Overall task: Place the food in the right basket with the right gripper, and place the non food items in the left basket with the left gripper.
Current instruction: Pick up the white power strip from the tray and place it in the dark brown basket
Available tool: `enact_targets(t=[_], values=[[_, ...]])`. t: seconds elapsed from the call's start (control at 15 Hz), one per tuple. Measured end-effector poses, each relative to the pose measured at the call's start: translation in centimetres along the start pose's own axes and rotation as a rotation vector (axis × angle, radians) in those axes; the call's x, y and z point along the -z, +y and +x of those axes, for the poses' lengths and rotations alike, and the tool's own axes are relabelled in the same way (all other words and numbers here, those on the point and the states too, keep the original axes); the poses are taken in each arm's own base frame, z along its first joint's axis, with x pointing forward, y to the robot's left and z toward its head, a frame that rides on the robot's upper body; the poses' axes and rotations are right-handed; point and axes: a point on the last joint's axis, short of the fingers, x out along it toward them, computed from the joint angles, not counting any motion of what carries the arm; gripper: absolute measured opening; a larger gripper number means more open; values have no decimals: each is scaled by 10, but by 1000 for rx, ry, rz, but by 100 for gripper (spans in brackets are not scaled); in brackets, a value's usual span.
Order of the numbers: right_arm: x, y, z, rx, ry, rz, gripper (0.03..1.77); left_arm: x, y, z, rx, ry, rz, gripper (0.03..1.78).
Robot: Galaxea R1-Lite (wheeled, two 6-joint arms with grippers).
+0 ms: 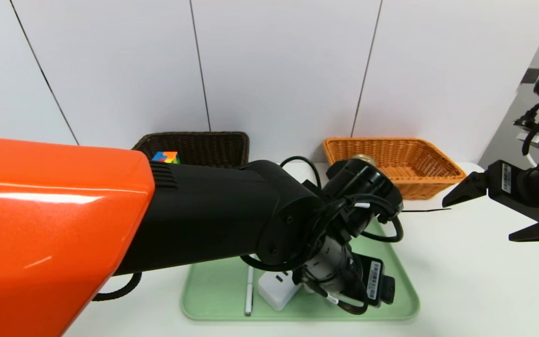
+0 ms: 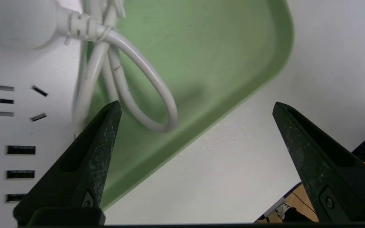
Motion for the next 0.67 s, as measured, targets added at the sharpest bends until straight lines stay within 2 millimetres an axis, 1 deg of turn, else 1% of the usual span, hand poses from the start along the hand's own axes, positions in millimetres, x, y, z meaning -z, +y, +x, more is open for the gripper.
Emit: enact_targets(t=[0.27, 0.67], values=[[0, 0, 1, 1, 2, -1, 170, 1, 1, 3, -50, -17, 26, 169], [0, 0, 1, 3, 4, -1, 170, 6, -7, 7, -53, -12, 45, 169]])
